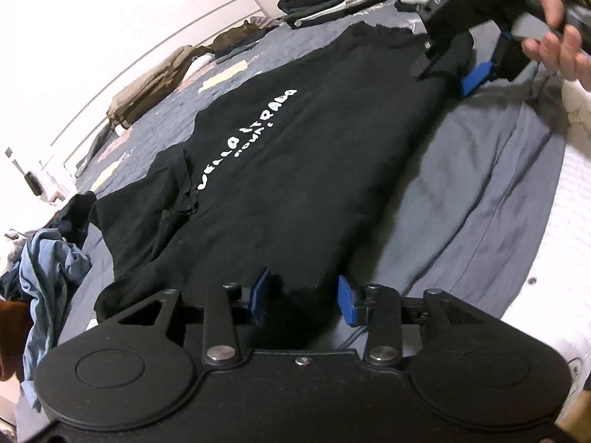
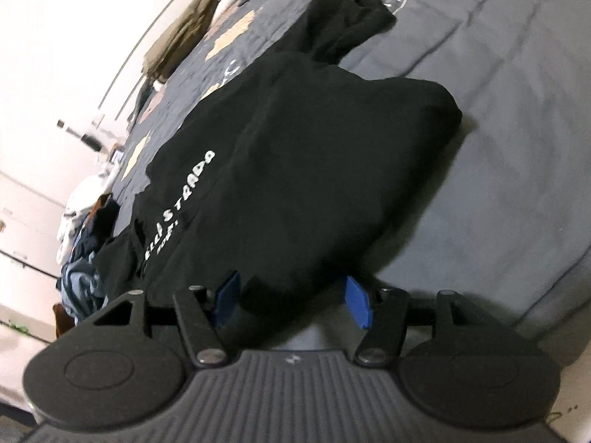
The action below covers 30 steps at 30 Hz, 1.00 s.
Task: Fold clothes
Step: 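Grasp the shirt's hem with the left gripper while the right gripper grasps the sleeve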
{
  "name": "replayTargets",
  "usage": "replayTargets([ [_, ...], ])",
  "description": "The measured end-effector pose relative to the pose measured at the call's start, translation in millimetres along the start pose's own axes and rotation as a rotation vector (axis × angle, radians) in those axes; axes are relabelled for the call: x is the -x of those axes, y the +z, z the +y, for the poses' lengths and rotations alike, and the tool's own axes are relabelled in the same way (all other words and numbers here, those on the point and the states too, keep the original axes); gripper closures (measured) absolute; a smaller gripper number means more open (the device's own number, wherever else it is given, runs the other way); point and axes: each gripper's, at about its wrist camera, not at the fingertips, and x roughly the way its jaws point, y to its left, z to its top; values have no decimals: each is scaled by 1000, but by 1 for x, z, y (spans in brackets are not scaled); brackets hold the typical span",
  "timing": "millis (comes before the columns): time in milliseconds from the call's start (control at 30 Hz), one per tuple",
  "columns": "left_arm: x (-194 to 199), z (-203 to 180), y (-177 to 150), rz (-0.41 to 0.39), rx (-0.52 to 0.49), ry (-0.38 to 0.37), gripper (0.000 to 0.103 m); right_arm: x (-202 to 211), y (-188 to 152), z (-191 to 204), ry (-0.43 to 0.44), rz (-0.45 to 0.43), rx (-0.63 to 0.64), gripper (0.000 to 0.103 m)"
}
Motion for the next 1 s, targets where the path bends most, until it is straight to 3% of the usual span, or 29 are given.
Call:
replayTargets([
  [67,-1,0,-1,-4,-4,14,59,0,0,1,13,-34,-21,39],
  [300,3,13,-1,-19,43,11,59,-7,3,-4,72,-118,-119,39],
  [467,-2,1,-4,-1,-25,45,52,-19,5,-10,92,-132,-207,39],
  [600,-8,-2,-8,-3,-52,69,47,-18,6,2,57,-134,-174,37],
  [667,-6,0,-7,-7,-41,60,53,-17,5,6,69,-150,-150,38],
  [700,-6,1,-6,-10,-36,55,57,-16,4,7,66,-154,-141,43],
  [767,0,3,-4,-21,-18,38,73,-11,4,9,66,-167,-141,66],
  [800,3,6,-3,-27,-3,33,76,-9,5,9,74,-172,-139,88],
  [833,6,9,-1,-34,14,27,82,-6,6,9,86,-173,-145,92],
  [1000,7,17,3,-40,64,34,79,-5,10,9,120,-173,-165,90],
])
